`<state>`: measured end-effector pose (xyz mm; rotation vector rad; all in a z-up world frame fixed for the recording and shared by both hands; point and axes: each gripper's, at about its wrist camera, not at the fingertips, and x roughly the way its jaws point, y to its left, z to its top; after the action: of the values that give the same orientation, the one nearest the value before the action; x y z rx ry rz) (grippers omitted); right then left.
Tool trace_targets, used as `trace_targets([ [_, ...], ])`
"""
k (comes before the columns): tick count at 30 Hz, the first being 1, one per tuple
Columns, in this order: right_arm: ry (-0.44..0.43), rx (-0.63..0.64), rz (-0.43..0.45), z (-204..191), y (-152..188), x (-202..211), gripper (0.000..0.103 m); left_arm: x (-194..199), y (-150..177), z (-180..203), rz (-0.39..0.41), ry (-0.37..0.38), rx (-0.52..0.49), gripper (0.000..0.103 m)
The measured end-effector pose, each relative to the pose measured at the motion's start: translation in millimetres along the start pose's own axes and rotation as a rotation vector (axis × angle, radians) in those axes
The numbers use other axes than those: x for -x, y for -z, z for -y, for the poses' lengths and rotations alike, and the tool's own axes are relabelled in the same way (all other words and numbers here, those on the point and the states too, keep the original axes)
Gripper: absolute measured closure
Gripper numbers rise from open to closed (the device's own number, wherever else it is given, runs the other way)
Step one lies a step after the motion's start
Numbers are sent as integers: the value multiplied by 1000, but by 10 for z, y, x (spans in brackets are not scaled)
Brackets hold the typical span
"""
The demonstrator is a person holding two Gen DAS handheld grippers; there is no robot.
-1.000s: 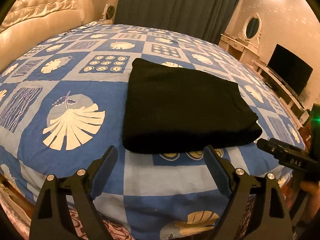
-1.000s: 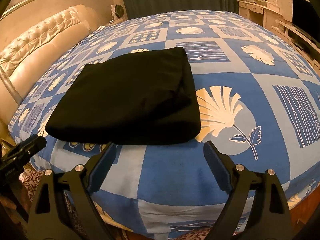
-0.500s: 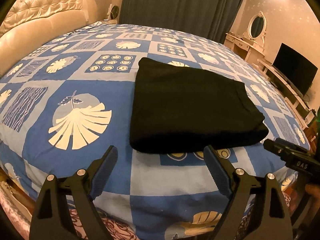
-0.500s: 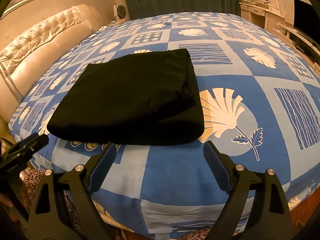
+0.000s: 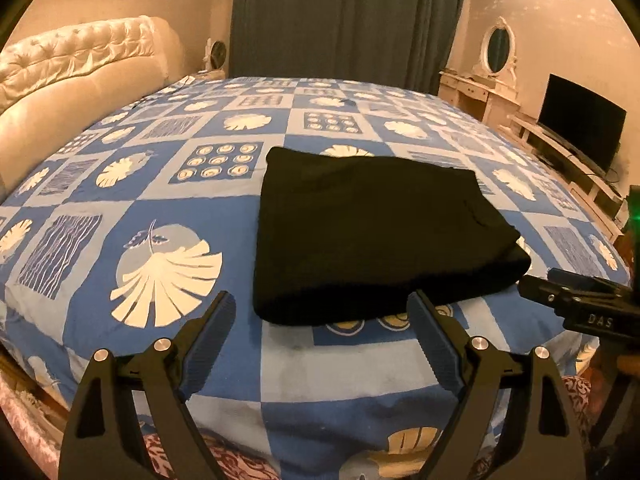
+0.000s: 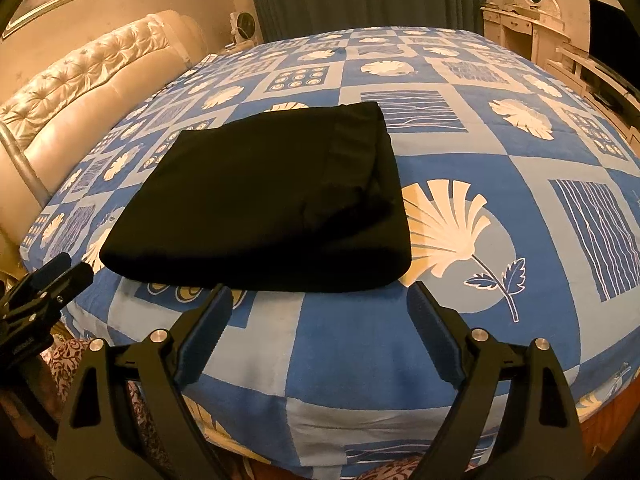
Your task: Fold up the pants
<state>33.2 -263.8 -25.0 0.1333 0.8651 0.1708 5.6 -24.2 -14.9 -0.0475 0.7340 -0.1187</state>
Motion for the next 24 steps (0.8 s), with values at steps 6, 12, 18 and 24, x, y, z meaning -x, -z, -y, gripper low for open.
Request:
trace_targets([
  [6, -7, 5, -9, -23, 17, -5, 14, -3, 10, -39, -15, 16, 47, 17],
  [12, -10, 11, -19, -49, 28, -23, 14, -31, 0, -20, -25, -33, 38, 17],
  [18, -13, 12, -29, -55, 42, -39, 14, -33, -12, 1, -15, -76, 38, 16],
  [24, -17, -6, -54, -22, 70, -96, 14, -12, -222, 21, 36, -48, 41, 15],
])
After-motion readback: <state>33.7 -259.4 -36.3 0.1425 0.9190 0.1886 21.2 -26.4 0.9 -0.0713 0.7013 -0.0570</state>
